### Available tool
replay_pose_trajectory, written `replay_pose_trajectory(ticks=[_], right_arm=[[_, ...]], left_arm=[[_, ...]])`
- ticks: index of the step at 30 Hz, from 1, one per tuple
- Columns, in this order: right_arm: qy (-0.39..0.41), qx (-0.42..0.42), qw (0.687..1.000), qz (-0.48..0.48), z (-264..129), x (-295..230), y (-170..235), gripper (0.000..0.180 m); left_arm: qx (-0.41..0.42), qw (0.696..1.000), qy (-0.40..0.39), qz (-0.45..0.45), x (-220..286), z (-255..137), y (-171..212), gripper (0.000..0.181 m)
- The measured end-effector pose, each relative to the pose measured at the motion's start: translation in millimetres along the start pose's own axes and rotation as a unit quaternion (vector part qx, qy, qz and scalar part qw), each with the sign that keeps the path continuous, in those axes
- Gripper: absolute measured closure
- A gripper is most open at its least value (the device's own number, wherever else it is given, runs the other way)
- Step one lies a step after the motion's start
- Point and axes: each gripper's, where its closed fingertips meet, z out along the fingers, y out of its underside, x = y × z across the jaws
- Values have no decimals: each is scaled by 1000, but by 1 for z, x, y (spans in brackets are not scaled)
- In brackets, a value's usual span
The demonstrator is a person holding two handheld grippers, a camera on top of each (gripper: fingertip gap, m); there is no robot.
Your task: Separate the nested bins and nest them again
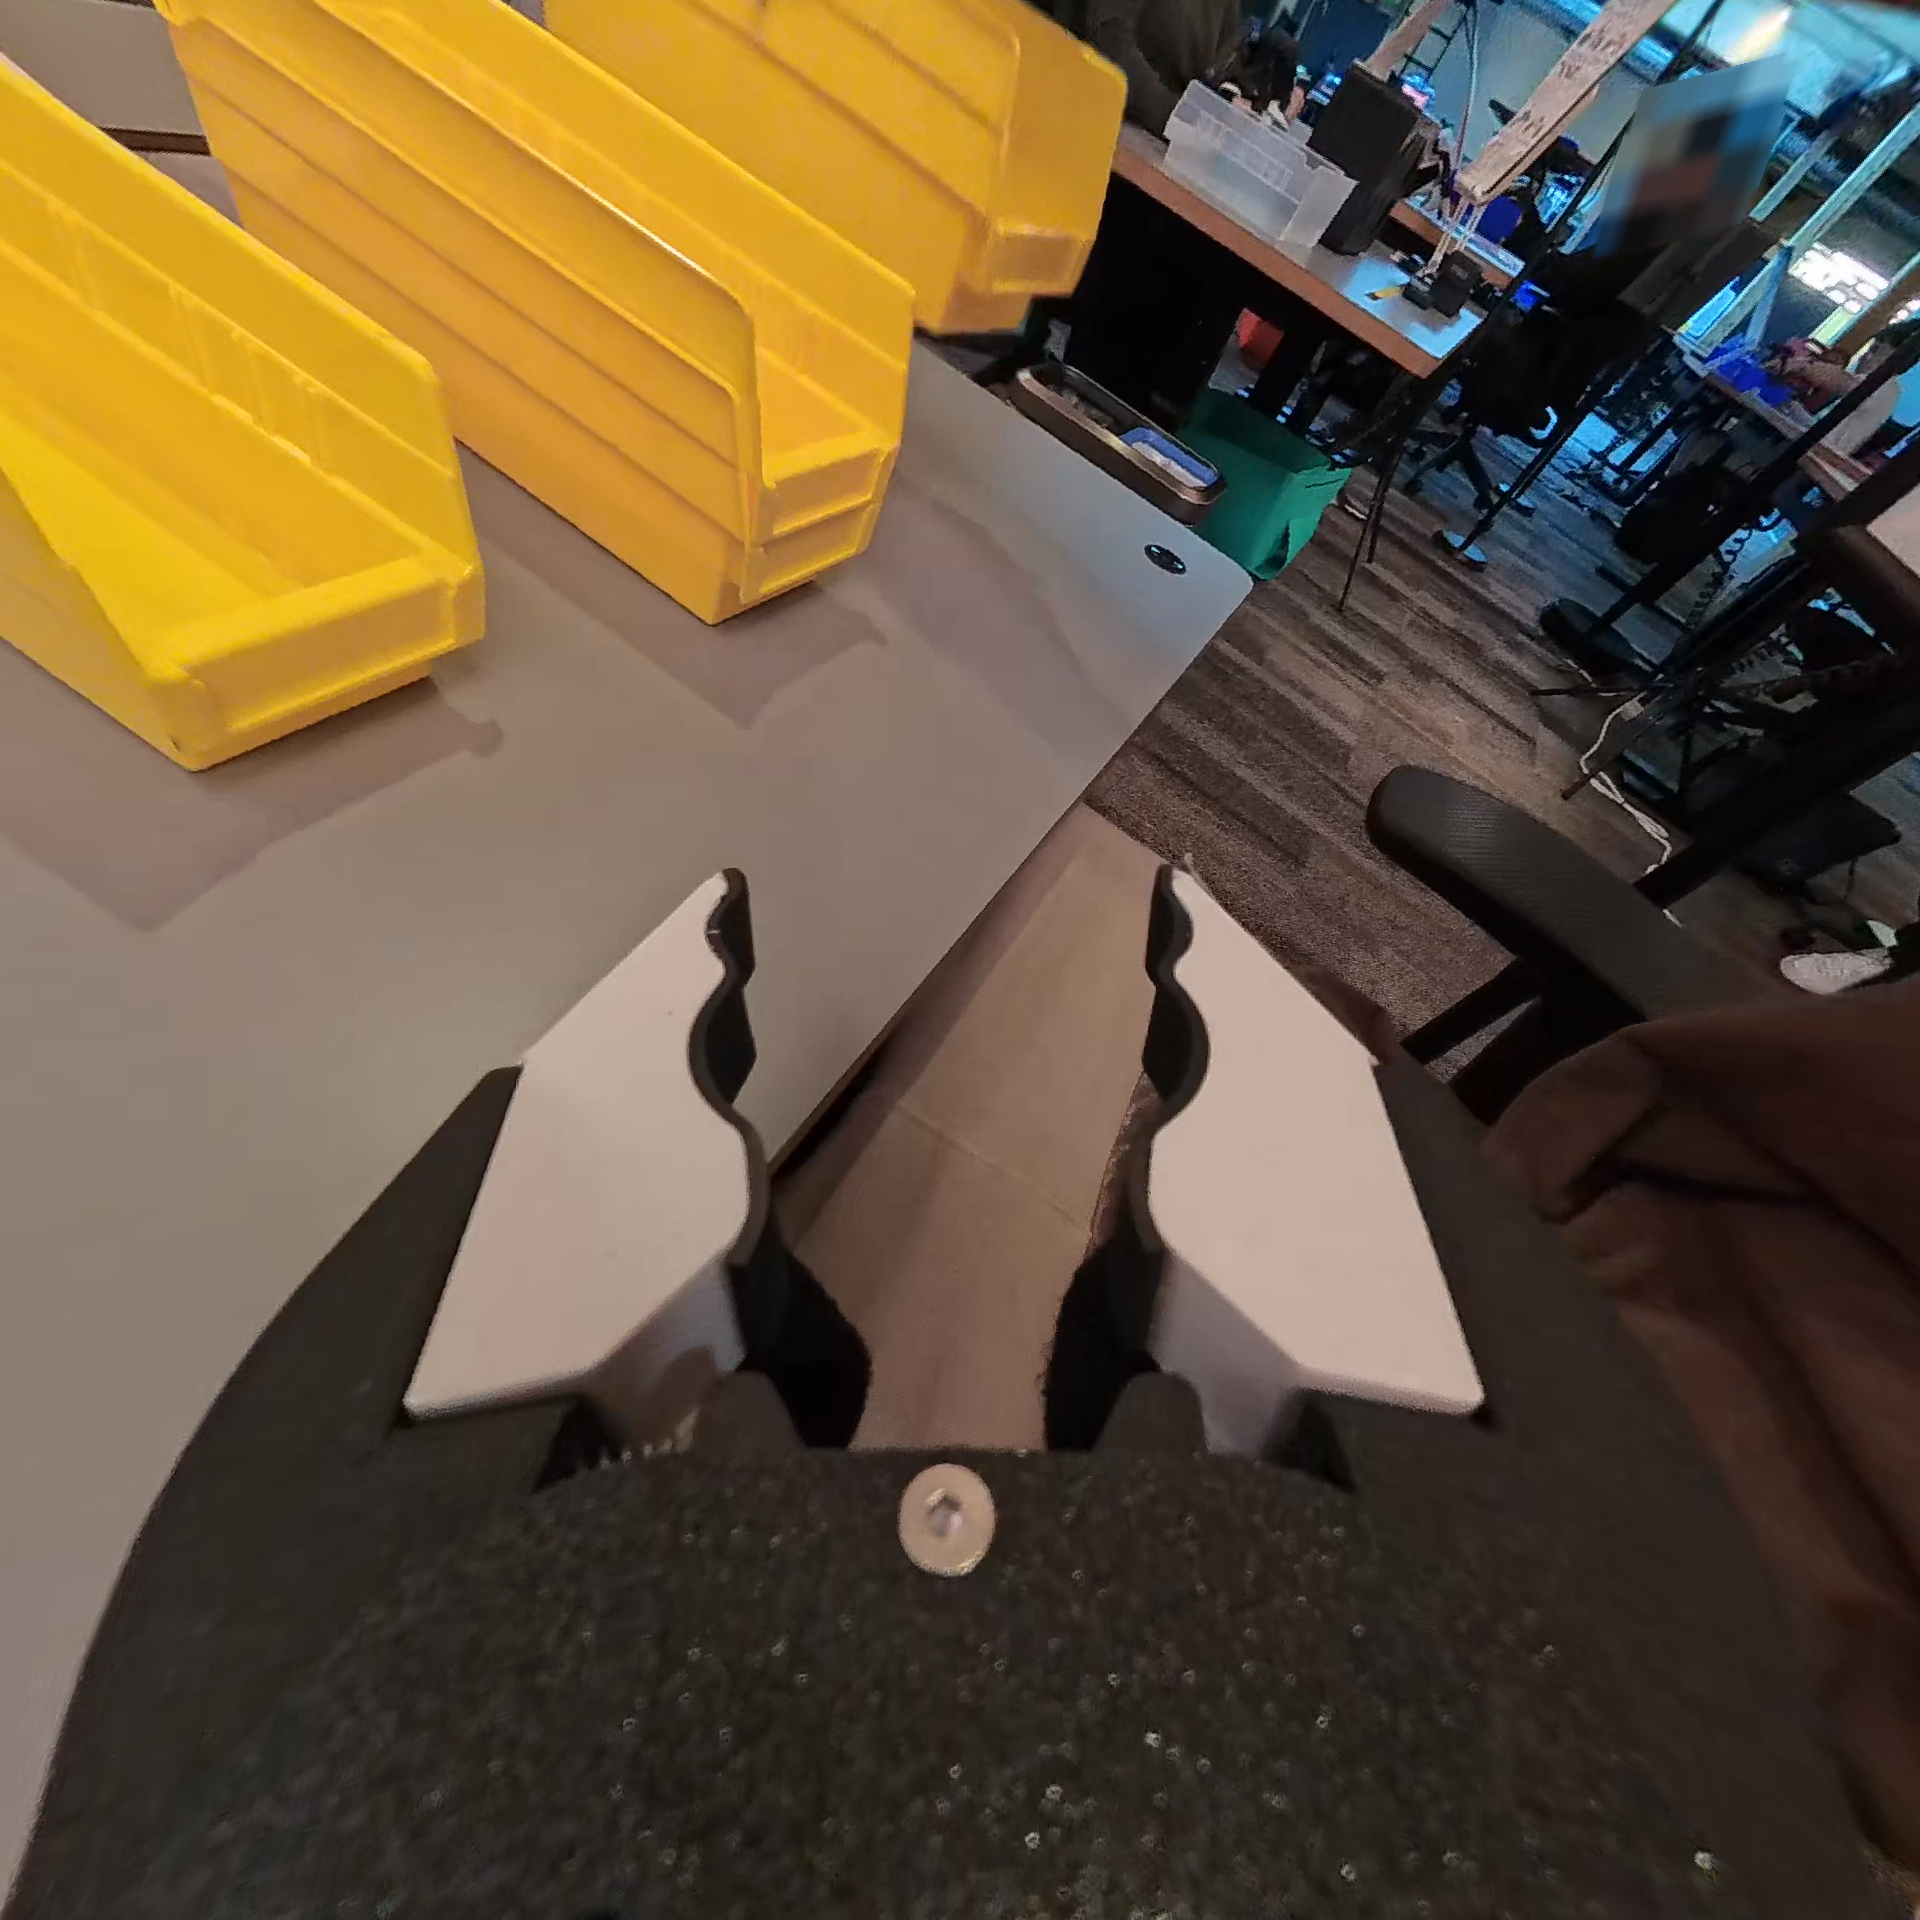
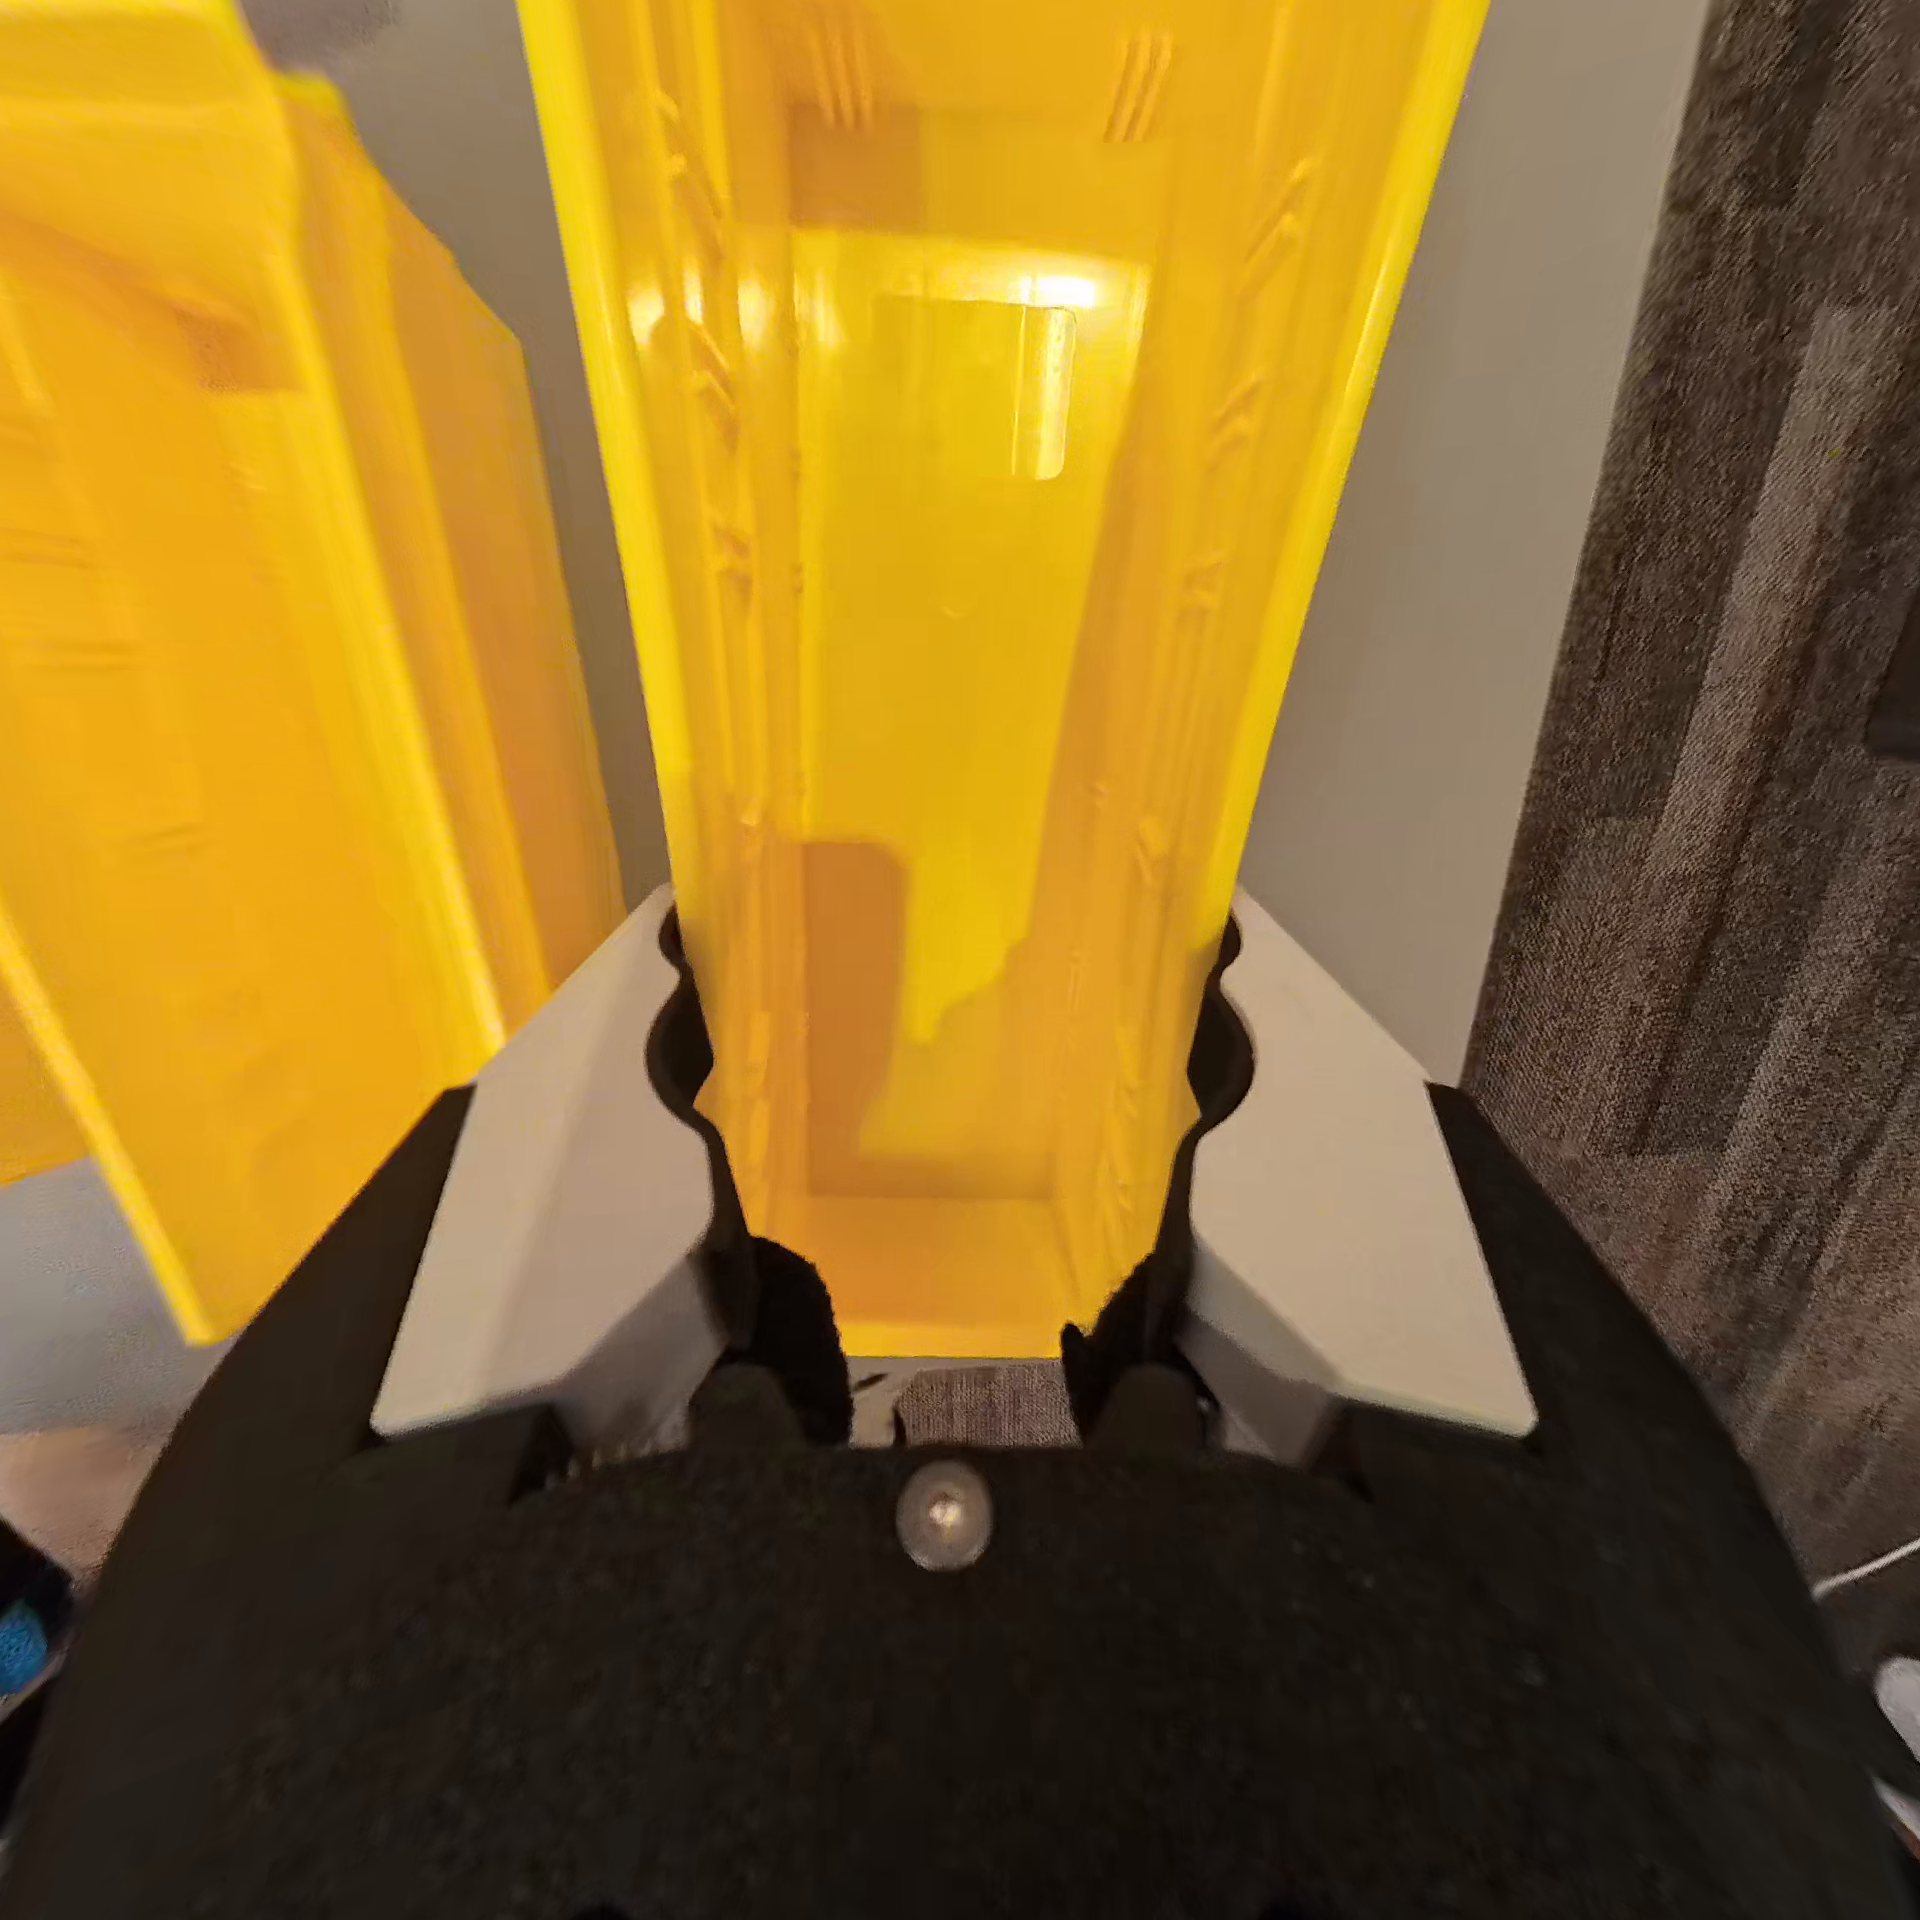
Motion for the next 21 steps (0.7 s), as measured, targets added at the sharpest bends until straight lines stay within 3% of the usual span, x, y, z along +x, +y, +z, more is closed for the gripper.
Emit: replay_pose_trajectory(ticks=[1, 8, 13, 21], right_arm=[[0, 10, 1000, 0, -13, -6, -3, 85], [-20, 55, 998, -31, -78, -86, -12, 84], [-48, 35, 997, -46, -63, -145, -2, 84], [-32, 11, 998, -50, -35, -162, 5, 83]], left_arm=[[0, 1000, 2, 3, 3, 0, 0, 106], [-11, 999, -3, 35, 15, 1, 4, 107], [-14, 999, -16, 48, 15, -1, 4, 108], [-6, 998, -30, 46, 4, -8, -2, 109]])
